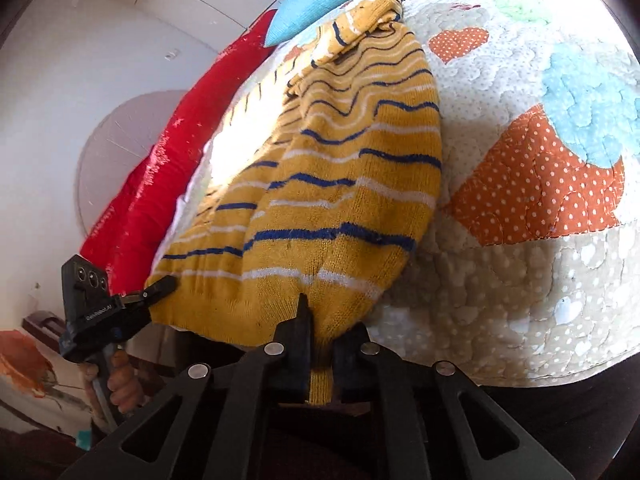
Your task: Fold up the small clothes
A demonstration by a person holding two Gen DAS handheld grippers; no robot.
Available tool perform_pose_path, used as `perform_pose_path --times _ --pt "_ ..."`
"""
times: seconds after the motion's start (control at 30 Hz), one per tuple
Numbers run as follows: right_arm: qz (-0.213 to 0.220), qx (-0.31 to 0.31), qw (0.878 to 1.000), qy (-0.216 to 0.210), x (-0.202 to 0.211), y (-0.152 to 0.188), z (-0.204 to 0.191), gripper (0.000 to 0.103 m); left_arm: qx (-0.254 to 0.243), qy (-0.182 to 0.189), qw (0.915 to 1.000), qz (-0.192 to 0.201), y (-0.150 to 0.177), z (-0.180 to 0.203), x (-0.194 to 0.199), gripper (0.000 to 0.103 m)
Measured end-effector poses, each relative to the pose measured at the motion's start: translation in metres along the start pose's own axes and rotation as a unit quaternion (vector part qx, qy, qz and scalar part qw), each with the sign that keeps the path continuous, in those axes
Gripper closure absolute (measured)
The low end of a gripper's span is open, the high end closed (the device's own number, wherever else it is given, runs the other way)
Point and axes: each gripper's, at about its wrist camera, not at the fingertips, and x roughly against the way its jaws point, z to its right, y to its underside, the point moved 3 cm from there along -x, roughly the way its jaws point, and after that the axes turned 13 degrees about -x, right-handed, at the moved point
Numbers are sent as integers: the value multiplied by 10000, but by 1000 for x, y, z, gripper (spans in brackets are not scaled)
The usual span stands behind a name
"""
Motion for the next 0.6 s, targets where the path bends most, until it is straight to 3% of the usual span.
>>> perform_pose_path --times 0.2,0.37,0.47,0.6 --pt "-164 266 9994 -159 29 21 -20 95 -146 -117 9998 -31 24 12 22 95" --pt "-231 257 9994 -12 23 24 -18 95 248 -143 9993 -234 36 -8 10 95" --pt "-282 314 9991 33 16 14 -20 95 158 -284 9994 -144 25 -8 13 95" --pt "-90 539 9985 -63 16 -16 -43 95 -112 -485 9985 227 -15 -3 19 95"
